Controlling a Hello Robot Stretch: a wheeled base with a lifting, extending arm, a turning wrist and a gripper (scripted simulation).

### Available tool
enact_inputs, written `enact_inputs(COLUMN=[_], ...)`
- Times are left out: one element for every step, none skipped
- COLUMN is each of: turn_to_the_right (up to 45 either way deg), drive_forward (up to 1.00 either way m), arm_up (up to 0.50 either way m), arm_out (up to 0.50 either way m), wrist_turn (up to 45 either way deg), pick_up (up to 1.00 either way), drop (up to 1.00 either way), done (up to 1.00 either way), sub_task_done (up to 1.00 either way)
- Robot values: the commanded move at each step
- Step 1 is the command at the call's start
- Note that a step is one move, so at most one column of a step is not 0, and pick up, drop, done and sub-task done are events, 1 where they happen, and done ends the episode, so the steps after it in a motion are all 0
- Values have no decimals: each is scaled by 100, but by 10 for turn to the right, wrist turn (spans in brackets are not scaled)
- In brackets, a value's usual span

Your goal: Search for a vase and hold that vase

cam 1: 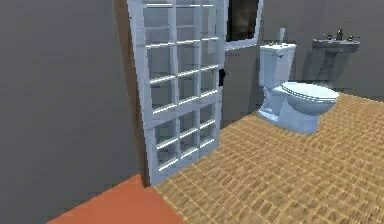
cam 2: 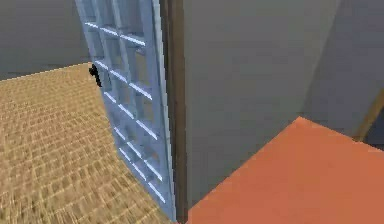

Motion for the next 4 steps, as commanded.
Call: enact_inputs(turn_to_the_right=[0, 450, 120, 0], drive_forward=[45, 0, 0, 100], arm_up=[0, 0, 0, 0], arm_out=[0, 0, 0, 0], wrist_turn=[0, 0, 0, 0], pick_up=[0, 0, 0, 0], drop=[0, 0, 0, 0], done=[0, 0, 0, 0], sub_task_done=[0, 0, 0, 0])
